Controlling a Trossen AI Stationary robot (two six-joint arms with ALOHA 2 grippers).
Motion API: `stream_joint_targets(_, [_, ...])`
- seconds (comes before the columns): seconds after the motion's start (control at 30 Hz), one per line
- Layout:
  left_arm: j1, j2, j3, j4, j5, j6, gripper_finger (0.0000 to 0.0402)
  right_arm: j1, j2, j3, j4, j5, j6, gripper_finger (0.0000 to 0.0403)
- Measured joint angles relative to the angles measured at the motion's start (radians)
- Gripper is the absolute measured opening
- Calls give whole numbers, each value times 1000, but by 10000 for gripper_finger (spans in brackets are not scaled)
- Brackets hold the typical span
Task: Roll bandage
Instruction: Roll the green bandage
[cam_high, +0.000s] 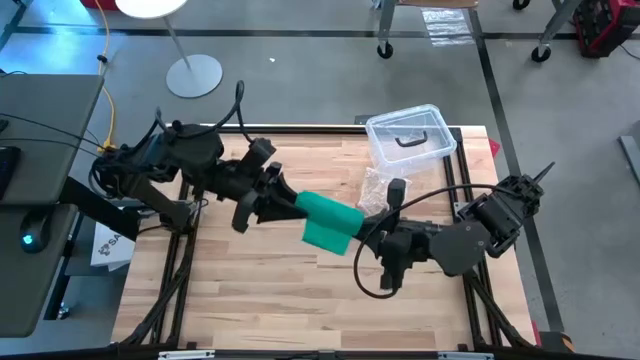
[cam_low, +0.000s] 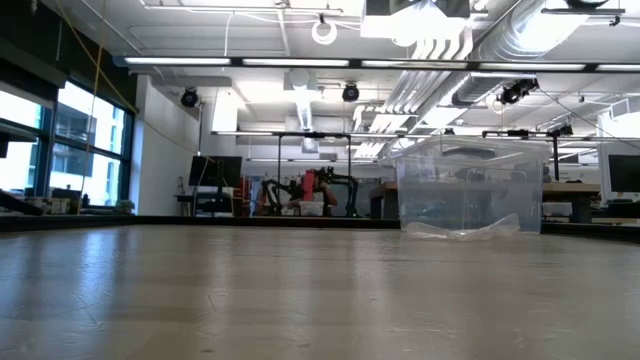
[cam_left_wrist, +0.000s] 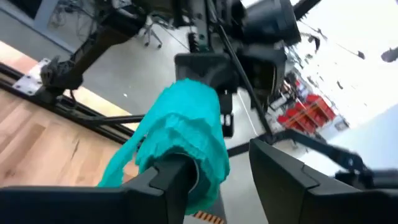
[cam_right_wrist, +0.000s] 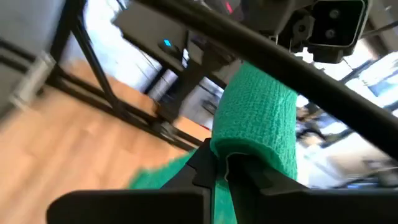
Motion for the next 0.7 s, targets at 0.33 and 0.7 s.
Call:
stream_joint_targets(0.33, [48,32,3,10,131,22,83,20,0,0,46,8,152,20])
stream_joint_targets(0.7, [10,26,5,-10,98,473,14,15,-18,-3,88,-16,737,123])
